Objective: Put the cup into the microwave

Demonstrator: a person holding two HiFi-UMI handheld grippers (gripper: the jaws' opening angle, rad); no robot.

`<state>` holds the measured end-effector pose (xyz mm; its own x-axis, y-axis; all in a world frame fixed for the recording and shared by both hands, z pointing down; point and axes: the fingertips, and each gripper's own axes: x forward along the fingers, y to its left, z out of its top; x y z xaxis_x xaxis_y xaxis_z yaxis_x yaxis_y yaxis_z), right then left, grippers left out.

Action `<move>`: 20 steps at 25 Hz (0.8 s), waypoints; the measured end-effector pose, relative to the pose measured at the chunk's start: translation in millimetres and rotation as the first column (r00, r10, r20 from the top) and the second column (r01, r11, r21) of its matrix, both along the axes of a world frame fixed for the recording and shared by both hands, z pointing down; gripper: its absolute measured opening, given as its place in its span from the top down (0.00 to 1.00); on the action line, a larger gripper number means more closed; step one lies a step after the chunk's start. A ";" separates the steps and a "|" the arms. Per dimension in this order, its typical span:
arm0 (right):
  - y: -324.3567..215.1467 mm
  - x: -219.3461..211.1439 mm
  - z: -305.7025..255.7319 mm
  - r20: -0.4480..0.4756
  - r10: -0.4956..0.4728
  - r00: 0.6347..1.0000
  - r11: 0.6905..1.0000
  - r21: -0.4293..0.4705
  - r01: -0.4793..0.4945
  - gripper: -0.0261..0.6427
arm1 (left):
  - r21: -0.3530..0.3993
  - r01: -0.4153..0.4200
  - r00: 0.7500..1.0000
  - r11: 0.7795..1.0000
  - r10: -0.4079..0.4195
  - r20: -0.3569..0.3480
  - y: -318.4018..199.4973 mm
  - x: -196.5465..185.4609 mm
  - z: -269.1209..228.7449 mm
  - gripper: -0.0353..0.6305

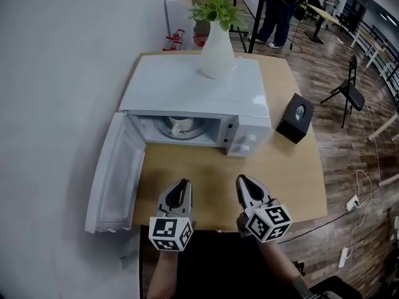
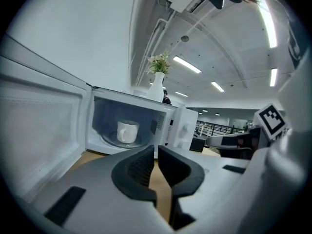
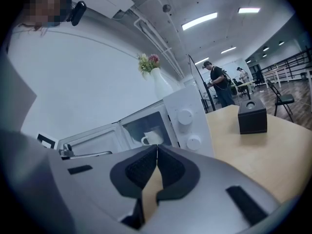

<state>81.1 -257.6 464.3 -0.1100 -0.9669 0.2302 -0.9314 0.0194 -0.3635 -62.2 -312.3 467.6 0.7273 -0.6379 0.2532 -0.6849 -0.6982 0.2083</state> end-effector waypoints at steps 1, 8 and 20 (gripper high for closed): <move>4.0 -0.5 -3.3 -0.003 -0.001 1.000 1.000 0.008 0.001 0.97 | 0.005 0.003 1.000 1.000 -0.003 0.003 4.0 -1.6 -0.6 0.91; 27.9 5.1 -7.8 -0.068 0.028 0.997 1.000 0.011 -0.027 0.97 | 0.021 -0.003 1.000 1.000 0.003 0.001 20.8 -2.3 -3.1 0.94; 38.7 5.7 -1.1 -0.074 0.041 0.996 0.999 -0.006 -0.041 0.97 | 0.000 -0.013 1.000 1.000 0.013 -0.008 32.5 3.7 -0.7 0.94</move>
<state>86.8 -218.8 463.2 -0.0528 -0.9686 0.2430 -0.9556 -0.0217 -0.2940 -58.5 -279.8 466.9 0.7376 -0.6283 0.2473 -0.6740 -0.7072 0.2137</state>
